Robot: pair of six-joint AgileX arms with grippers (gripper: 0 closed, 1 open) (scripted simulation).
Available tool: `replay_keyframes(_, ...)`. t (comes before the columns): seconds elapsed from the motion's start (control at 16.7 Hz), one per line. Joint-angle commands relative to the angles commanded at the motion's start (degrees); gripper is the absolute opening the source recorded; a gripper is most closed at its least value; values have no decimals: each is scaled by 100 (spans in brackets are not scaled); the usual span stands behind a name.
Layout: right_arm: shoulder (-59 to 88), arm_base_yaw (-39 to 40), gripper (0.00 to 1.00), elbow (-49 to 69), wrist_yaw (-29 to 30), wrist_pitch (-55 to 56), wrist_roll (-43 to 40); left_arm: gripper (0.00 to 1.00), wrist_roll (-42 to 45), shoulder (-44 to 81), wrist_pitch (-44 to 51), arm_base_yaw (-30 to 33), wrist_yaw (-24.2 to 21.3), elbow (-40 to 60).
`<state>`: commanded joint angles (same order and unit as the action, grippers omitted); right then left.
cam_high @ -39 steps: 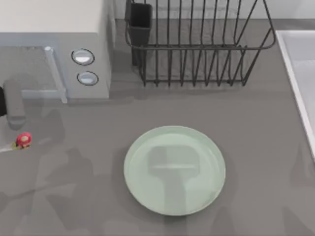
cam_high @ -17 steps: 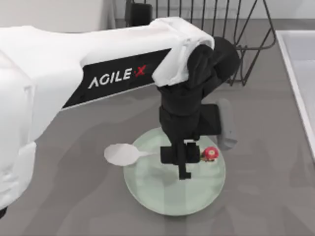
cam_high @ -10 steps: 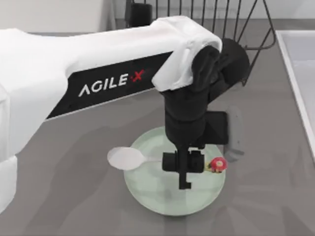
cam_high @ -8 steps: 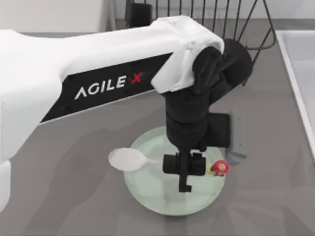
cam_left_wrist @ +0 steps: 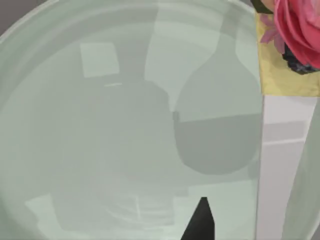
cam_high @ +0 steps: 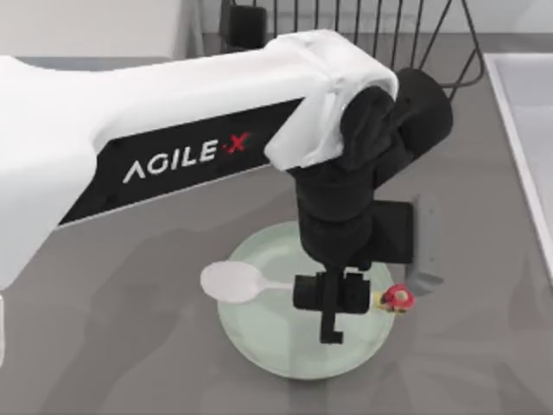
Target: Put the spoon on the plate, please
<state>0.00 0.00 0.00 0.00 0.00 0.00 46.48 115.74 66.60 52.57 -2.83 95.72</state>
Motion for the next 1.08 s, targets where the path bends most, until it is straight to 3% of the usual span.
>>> replay_keyframes(1.08,0,0,100,0,0,0,0,0,-416,935,-1021,-505,309,-338)
